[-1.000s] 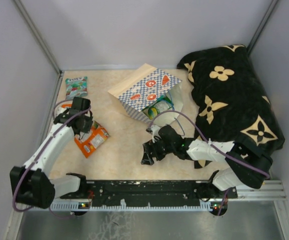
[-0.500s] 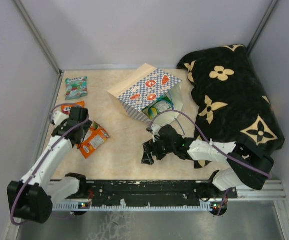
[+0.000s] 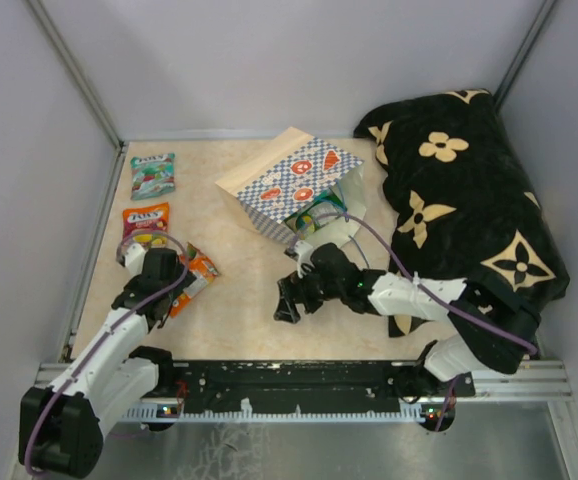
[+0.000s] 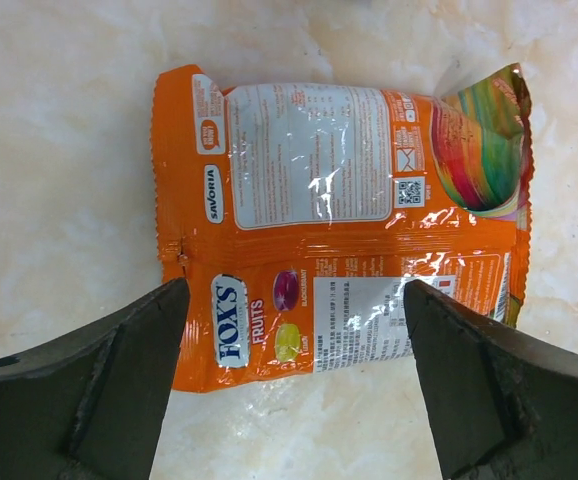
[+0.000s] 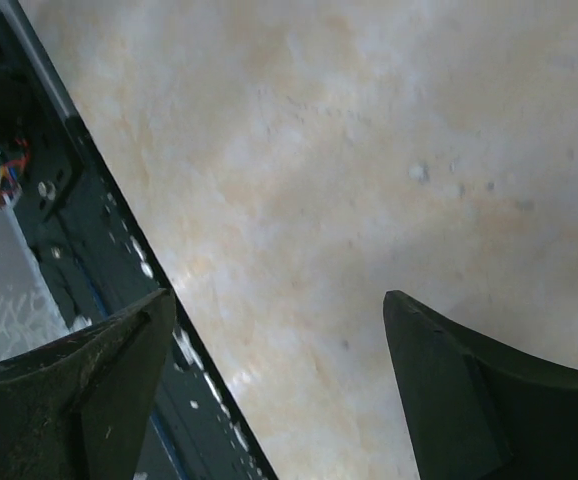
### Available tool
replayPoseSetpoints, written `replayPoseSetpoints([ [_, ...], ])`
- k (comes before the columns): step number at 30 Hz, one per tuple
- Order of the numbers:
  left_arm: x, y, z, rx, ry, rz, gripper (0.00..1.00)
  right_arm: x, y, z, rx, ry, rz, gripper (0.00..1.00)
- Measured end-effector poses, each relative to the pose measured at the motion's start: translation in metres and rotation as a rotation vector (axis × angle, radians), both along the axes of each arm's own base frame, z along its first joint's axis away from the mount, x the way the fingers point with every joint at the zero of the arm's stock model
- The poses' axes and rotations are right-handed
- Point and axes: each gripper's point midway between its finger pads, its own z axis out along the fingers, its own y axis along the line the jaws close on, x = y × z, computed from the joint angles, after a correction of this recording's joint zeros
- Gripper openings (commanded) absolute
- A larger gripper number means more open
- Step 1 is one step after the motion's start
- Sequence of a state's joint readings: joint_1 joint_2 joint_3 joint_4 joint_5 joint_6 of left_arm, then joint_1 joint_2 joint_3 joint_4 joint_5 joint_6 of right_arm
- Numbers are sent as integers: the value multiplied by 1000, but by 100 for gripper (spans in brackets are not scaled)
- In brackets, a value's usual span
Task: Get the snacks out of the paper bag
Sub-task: Pick up the snack from the center of the board.
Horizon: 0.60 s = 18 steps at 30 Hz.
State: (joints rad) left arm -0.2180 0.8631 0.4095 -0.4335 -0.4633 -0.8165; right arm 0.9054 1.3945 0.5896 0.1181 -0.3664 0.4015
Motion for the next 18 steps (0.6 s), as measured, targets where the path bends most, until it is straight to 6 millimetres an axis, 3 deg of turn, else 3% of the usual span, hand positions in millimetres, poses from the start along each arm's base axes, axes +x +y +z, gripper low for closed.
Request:
replayPoseSetpoints([
  [2,2,-2,-1,-8,-27,-11,92,12,17,12,19,-20,-1,80],
  [6,8,-8,-1,-36,-79,-31,92,48,74,47,92,-84,-6,78],
  [9,12,-8,0,-38,-91,-31,92,63,109,59,109,-136,-11,78],
  [13,12,-3,-5,-23,-71,-24,92,68,147,49,88,-160,2,77],
  [18,12,12,-3,-32,-81,38,92,83,176,17,33,-142,-8,78],
])
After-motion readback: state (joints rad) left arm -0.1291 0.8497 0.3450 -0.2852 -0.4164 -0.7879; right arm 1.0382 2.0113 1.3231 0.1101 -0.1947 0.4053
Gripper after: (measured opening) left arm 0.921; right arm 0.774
